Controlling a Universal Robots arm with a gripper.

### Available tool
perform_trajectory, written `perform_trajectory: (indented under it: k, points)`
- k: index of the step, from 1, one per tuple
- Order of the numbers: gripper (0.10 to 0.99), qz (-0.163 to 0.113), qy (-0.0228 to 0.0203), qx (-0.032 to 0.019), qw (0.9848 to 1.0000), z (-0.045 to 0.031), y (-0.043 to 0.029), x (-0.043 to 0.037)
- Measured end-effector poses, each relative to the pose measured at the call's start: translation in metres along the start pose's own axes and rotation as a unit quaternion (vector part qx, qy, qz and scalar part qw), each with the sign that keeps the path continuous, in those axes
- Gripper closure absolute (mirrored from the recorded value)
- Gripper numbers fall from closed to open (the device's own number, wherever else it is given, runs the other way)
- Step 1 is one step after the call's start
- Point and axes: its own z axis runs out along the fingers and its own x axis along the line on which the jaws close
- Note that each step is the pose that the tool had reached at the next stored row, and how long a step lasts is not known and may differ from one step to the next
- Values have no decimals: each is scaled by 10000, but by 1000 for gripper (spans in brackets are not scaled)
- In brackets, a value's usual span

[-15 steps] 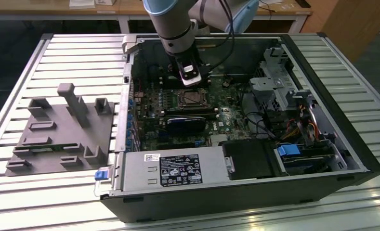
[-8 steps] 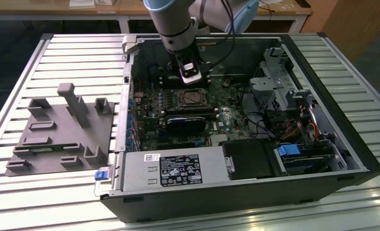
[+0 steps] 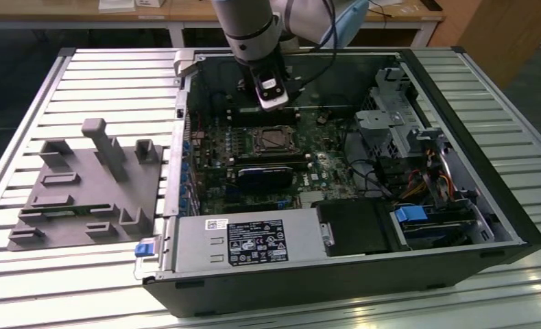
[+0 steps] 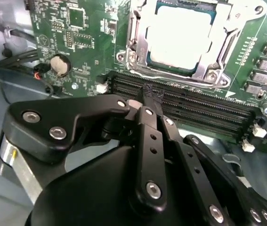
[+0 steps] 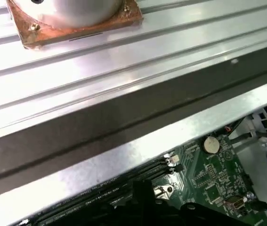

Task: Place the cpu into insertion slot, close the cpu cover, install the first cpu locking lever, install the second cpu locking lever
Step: 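Install the first cpu locking lever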

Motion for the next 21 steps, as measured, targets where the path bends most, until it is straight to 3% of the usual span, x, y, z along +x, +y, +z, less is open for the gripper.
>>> perform_trajectory:
  k: [4, 6, 9, 15, 21]
  points:
    - [984, -1, -1, 1, 10000, 0, 0, 0]
    - [984, 0, 31, 36, 10000, 2, 1, -3]
    - [984, -1, 148, 181, 9997, 9, 7, -18]
    - [984, -13, 300, 463, 9985, 28, 29, -72]
    - [984, -19, 453, 743, 9962, 46, 48, -125]
